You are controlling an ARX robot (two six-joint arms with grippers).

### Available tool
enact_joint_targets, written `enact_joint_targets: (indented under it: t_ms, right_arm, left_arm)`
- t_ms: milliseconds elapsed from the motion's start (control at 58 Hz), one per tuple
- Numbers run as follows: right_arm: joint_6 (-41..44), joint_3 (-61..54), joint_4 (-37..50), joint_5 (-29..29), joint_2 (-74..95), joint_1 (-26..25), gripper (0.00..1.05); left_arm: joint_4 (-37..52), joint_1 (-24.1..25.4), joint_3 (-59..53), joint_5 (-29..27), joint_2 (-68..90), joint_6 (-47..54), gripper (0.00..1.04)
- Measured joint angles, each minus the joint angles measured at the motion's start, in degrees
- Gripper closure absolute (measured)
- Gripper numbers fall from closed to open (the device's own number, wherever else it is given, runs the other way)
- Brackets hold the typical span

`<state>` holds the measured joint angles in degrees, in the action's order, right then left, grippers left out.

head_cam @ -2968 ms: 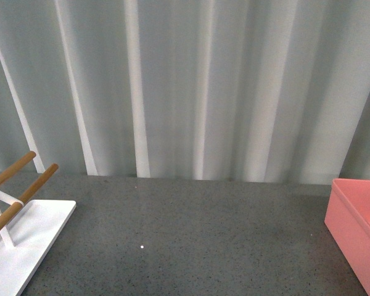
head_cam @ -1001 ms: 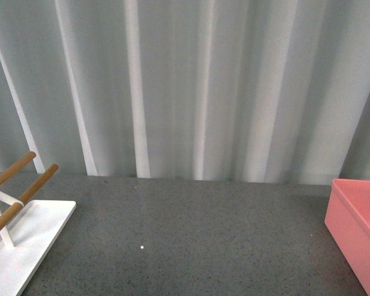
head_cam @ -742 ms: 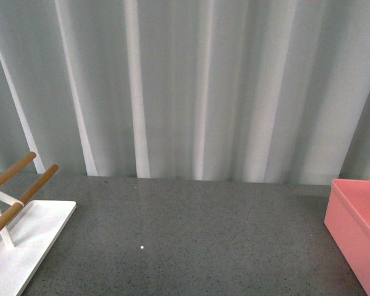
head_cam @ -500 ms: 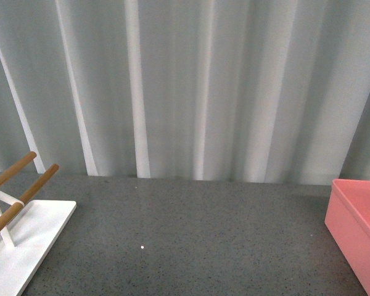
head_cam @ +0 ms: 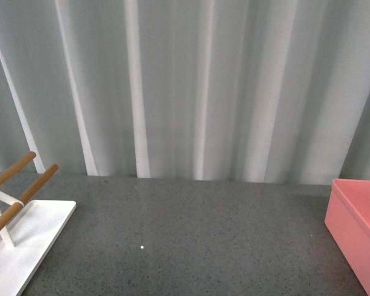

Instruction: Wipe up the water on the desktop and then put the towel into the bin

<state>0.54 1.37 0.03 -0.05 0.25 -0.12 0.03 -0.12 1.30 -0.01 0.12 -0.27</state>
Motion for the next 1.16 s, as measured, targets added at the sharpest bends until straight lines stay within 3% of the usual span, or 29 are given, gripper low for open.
enact_joint_targets:
  t_ms: [1156]
  right_arm:
    - [0.00,0.00,0.00,0.00,0.00,0.00,0.07]
  left_arm:
    - [0.00,0.00,0.00,0.00,0.00,0.00,0.07]
